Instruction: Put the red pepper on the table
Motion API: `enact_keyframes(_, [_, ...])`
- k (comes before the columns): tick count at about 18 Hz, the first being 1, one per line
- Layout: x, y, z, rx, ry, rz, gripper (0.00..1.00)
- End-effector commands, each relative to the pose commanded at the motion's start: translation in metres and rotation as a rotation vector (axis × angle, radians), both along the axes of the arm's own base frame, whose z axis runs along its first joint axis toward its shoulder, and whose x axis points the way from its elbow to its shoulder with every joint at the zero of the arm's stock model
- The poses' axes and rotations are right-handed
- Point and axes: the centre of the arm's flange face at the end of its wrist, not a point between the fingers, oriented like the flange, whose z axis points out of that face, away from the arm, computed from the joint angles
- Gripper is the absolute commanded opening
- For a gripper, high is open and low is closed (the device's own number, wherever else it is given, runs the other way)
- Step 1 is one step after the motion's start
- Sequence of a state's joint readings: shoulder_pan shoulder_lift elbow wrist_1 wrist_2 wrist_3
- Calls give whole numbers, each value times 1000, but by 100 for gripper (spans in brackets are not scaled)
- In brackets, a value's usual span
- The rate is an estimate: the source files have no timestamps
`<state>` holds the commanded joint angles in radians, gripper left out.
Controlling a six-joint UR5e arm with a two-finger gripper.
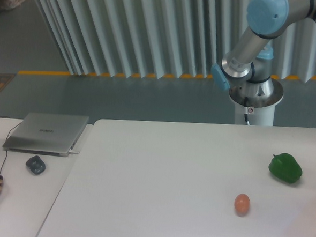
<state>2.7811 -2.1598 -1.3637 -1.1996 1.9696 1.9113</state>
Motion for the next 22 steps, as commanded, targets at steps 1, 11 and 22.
enact_keyframes(1, [2,0,-2,-2,-10,-13,100])
enact_keyframes(11, [8,-3,-8,12,18,-11,17])
enact_keyframes(22, [60,12,118,494,3,255,15])
